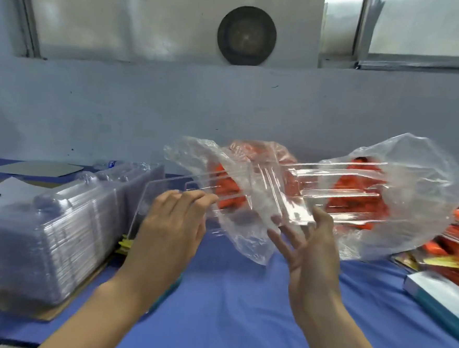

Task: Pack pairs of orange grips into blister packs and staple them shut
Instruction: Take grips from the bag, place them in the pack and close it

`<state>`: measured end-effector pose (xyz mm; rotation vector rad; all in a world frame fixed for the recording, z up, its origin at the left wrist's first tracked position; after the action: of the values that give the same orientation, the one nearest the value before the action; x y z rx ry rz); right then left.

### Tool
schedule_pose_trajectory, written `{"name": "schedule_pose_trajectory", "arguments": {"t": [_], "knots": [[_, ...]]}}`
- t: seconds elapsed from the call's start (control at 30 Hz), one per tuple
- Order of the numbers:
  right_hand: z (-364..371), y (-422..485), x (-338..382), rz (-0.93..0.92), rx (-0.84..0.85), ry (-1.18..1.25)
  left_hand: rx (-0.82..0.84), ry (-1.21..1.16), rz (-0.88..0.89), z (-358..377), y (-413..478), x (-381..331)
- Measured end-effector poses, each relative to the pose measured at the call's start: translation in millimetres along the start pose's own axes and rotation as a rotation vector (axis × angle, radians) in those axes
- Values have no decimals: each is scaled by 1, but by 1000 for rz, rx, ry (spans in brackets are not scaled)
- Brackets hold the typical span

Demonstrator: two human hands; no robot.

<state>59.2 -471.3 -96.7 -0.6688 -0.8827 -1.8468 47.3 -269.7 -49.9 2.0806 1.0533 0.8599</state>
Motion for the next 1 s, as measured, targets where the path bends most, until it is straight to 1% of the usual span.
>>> {"name": "schedule_pose_trajectory", "arguments": {"t": [0.07, 0.17, 0.23, 0.3, 0.33, 0.43, 0.53, 0.6, 0.63, 0.7, 0.77, 0.83, 0.87, 0.93, 1.0], "knots": [[-35, 1, 11, -75, -134, -83, 24, -54, 8, 15, -1, -10], [-74, -1, 17, -98, -298, -267, 128, -173, 34, 43, 2, -22], [-93, -2, 24, -144, -394, -380, 265, -293, 90, 64, 9, -29], [-107, -2, 34, -242, -461, -447, 424, -411, 152, 86, 17, -35], [-114, 0, 37, -281, -487, -492, 522, -475, 147, 98, 21, -35], [-135, 7, 39, -353, -509, -680, 834, -649, 96, 142, 30, -36], [-148, 13, 27, -365, -486, -920, 1110, -786, 118, 185, 27, -50], [-148, 19, 9, -334, -412, -1131, 1261, -844, 152, 212, 19, -64], [-146, 24, -2, -309, -342, -1233, 1311, -847, 146, 225, 14, -67], [-143, 38, -28, -215, -159, -1409, 1356, -806, 116, 249, 8, -70], [-144, 52, -57, -60, 39, -1617, 1360, -714, 97, 270, 4, -69], [-151, 62, -84, 102, 220, -1800, 1299, -635, 46, 284, 2, -67], [-155, 64, -93, 164, 286, -1837, 1247, -631, -4, 288, 1, -65], [-159, 66, -102, 216, 343, -1835, 1131, -676, -120, 290, -2, -61], [-159, 68, -103, 209, 342, -1820, 1032, -688, -185, 289, -7, -58]]}}
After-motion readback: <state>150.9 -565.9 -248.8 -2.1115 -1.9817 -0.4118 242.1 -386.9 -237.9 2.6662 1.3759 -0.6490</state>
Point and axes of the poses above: each hand's wrist, its own y-axis towards the middle knuckle, its own z-axis out of the palm, x = y × z, the point moved 8 cm from there along y, towards the middle knuckle, and after that the axes turned 11 degrees about x, right-handed, at the moved point
